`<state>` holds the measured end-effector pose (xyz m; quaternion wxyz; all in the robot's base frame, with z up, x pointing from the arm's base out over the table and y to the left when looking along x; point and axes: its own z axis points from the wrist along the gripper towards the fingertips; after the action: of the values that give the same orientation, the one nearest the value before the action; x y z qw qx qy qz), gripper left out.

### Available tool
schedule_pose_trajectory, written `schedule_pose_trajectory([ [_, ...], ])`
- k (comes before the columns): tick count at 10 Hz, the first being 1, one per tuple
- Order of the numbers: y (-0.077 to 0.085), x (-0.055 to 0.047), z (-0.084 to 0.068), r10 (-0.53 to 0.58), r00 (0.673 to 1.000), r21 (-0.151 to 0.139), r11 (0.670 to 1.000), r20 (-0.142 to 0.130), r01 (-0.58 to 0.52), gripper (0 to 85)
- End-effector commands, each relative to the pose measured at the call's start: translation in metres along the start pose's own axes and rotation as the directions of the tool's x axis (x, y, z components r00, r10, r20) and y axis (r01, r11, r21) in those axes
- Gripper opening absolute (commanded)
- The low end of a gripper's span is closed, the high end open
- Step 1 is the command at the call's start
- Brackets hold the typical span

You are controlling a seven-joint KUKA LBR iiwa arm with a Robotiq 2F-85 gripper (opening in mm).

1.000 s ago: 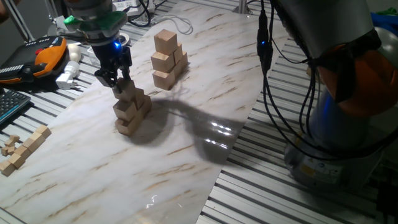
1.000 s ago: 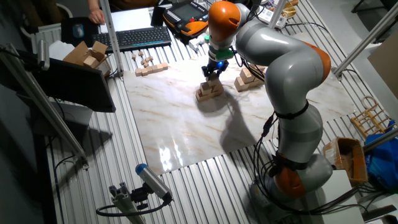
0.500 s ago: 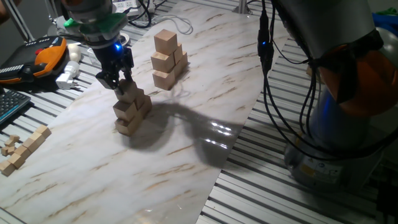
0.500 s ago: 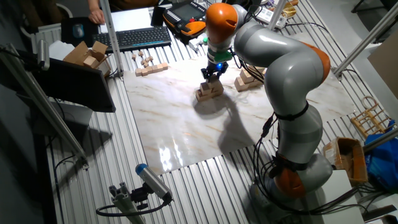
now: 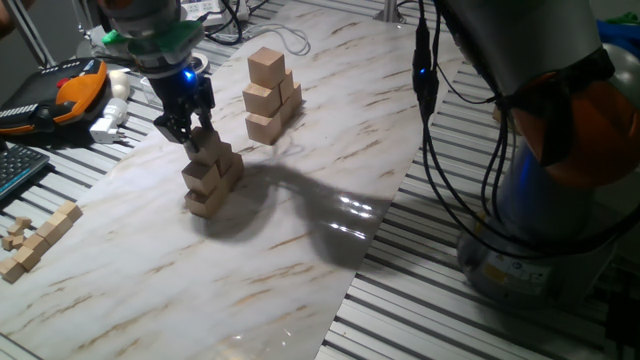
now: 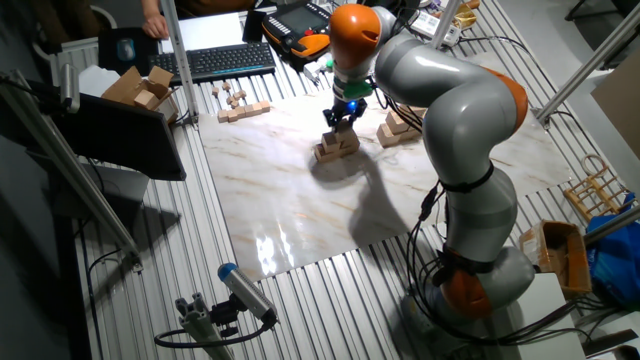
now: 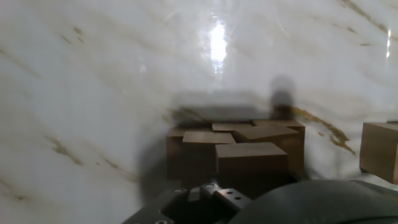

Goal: Stack the blocks into a pyramid shape

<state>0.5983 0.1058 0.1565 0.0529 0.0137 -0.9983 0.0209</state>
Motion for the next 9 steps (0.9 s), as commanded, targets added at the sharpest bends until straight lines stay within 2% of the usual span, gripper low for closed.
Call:
schedule_pose_trajectory([
  [1, 0.0003, 0.0, 0.0, 0.007, 1.0, 0.004, 1.0, 0.003, -0.007, 34.0],
  [4, -0.0004, -0.0004, 0.0004, 0.007, 1.0, 0.028, 1.0, 0.01, -0.008, 34.0],
  [5, -0.0003, -0.0003, 0.0004, 0.007, 1.0, 0.028, 1.0, 0.01, -0.008, 51.0],
  [9, 0.0002, -0.0006, 0.0006, 0.017, 1.0, 0.03, 0.999, 0.012, -0.017, 51.0],
])
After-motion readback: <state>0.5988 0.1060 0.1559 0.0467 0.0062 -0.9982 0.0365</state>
